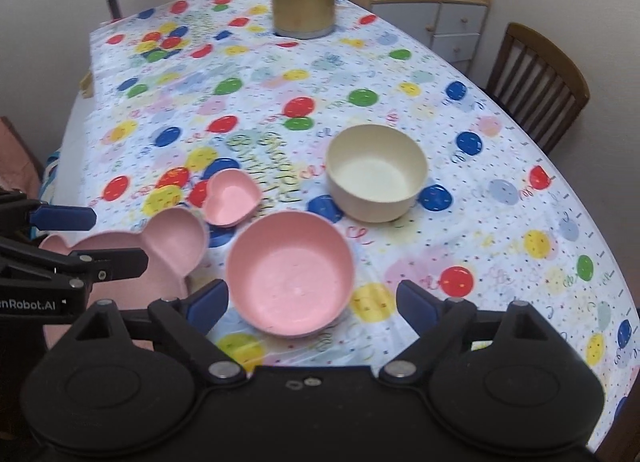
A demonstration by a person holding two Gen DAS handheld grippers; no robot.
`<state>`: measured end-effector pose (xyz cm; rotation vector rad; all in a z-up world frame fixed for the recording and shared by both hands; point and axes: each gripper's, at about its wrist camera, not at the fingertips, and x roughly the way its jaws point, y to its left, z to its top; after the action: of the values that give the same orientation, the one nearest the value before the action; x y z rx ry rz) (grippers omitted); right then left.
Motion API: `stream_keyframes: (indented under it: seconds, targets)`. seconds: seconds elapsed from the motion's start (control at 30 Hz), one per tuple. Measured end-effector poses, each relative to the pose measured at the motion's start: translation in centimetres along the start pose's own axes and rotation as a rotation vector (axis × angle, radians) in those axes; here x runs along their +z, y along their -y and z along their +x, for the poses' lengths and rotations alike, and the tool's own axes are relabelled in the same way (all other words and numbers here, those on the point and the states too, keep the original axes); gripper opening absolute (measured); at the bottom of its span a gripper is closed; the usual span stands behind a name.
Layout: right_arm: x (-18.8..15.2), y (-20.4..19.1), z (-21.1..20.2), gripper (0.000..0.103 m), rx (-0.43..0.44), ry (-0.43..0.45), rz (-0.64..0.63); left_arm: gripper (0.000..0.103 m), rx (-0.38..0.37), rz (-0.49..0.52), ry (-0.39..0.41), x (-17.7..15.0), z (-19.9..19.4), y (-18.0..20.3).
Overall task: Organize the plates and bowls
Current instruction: 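Open both grippers and move them to the pink bowl rim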
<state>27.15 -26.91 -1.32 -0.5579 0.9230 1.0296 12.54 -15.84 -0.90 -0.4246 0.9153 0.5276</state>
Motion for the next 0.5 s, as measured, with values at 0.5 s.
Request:
stream_keyframes:
  seconds: [0.5]
  targets:
    - [0.3,2.7,5.7,0.074,-0.006,-0.133,0.087,0.074,-0.028,0.021,-0.099,2.6,7.3,1.5]
